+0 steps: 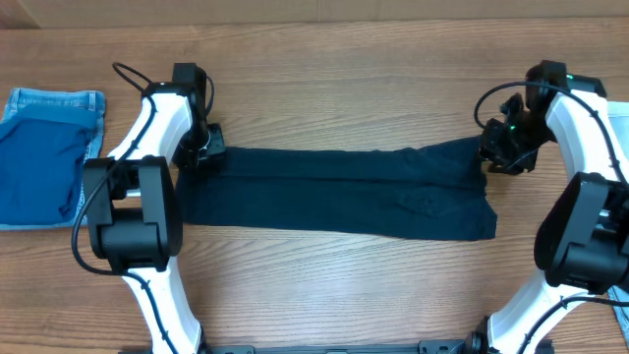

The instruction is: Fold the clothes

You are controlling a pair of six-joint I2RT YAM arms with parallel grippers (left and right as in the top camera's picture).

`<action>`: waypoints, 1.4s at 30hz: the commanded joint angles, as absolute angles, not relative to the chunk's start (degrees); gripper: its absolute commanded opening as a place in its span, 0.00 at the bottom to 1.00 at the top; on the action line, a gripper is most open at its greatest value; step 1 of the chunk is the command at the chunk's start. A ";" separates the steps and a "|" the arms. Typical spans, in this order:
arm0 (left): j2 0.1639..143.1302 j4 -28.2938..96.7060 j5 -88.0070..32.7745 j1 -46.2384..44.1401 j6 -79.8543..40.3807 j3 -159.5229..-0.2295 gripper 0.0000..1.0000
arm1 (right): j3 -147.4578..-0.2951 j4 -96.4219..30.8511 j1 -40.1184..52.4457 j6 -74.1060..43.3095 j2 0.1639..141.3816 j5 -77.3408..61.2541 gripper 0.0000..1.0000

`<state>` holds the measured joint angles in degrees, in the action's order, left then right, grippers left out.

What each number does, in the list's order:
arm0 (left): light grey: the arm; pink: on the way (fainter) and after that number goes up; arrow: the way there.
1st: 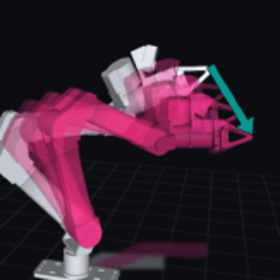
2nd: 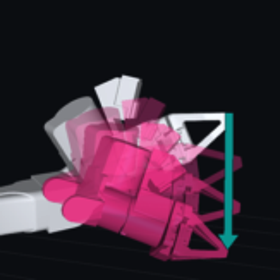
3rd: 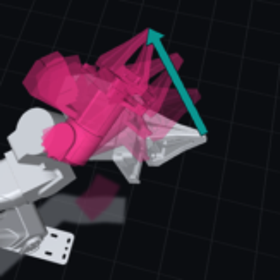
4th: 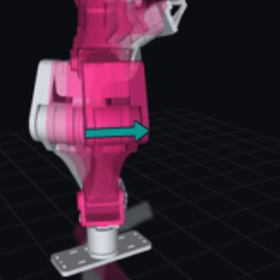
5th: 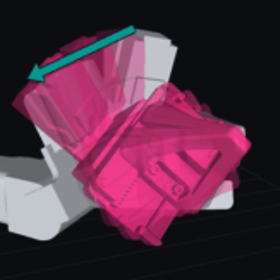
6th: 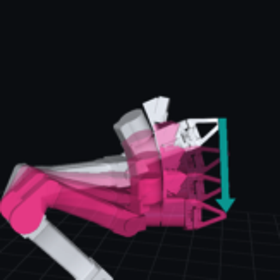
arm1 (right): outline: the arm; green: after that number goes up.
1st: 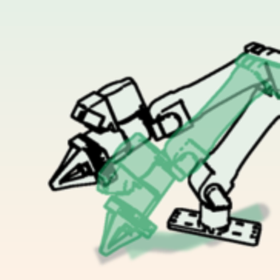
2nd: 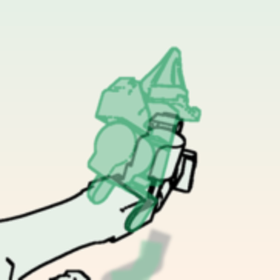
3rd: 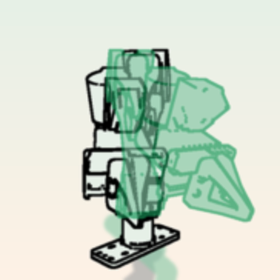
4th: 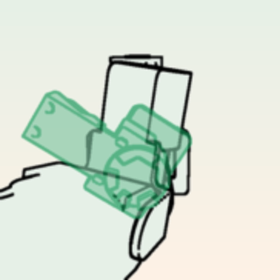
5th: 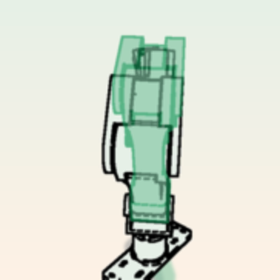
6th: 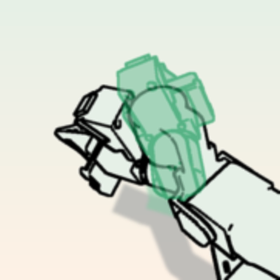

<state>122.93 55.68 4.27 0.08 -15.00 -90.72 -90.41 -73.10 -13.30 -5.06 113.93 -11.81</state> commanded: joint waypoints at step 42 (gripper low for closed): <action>113.12 42.94 -9.72 12.12 -3.49 -70.13 0.04 | -90.21 -74.46 -14.81 -5.56 112.29 -12.10 0.49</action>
<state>111.81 42.59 -12.01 11.73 -1.37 -70.63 -90.39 -74.54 -14.63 -5.37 113.93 -11.81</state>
